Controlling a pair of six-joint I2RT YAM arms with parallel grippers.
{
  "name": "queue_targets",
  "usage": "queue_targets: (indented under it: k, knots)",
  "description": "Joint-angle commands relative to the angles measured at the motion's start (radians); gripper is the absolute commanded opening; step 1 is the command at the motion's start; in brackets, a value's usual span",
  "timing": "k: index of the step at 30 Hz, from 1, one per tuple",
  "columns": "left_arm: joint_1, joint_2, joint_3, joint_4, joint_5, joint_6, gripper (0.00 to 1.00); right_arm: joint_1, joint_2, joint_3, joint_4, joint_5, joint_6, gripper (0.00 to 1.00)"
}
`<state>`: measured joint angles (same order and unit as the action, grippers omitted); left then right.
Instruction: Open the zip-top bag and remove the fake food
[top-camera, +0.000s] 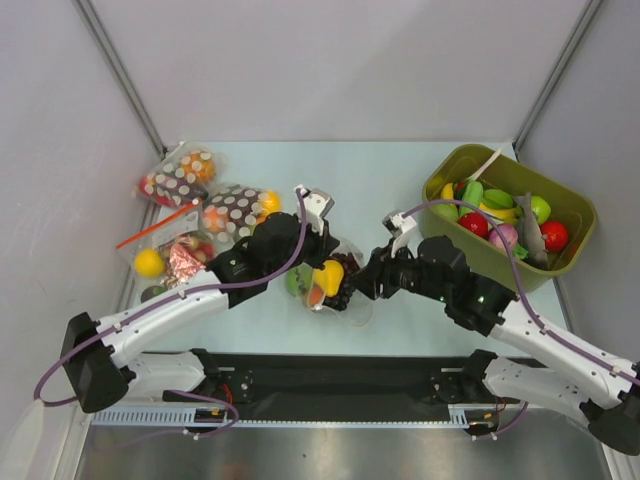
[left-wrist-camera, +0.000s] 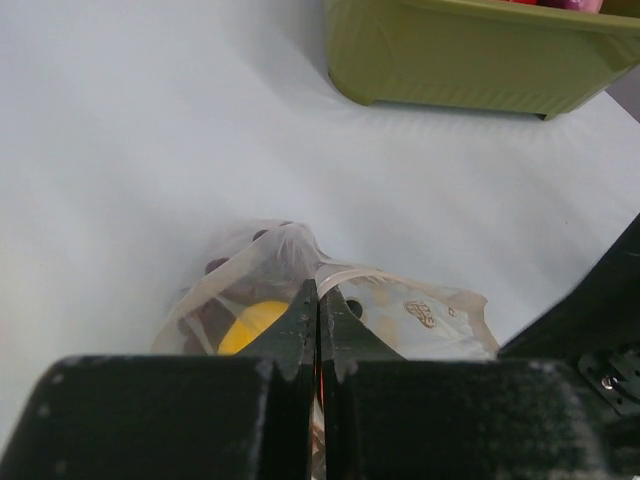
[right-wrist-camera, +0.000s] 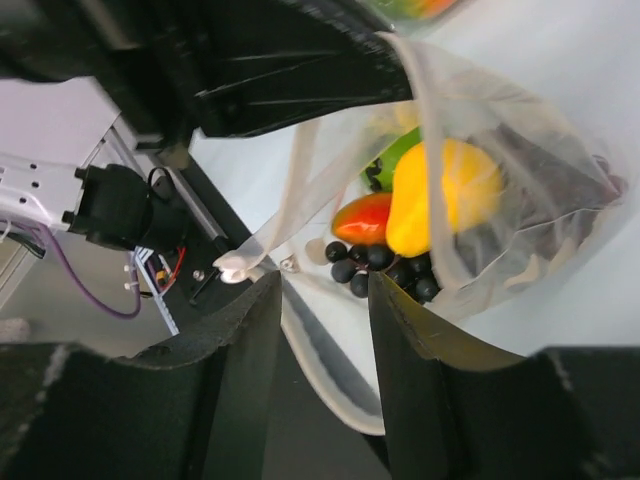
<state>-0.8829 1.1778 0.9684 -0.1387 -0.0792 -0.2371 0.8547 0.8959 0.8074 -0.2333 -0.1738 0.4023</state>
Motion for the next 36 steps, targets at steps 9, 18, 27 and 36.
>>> queue_targets:
  k: [9, 18, 27, 36]
  knots:
    - [0.005, 0.045, -0.019, 0.096, 0.044, -0.036, 0.00, 0.139, -0.025, -0.086, 0.055, 0.206, 0.090, 0.45]
    - [0.004, 0.003, -0.071, 0.111, 0.055, -0.037, 0.00, 0.185, 0.188, -0.112, 0.047, 0.422, 0.150, 0.44]
    - [-0.007, -0.023, -0.128, 0.131, 0.071, -0.048, 0.00, 0.193, 0.323, -0.163, 0.149, 0.450, 0.231, 0.47]
    - [-0.028, -0.013, -0.138, 0.162, 0.102, -0.044, 0.00, 0.247, 0.334, -0.145, 0.169, 0.473, 0.276, 0.57]
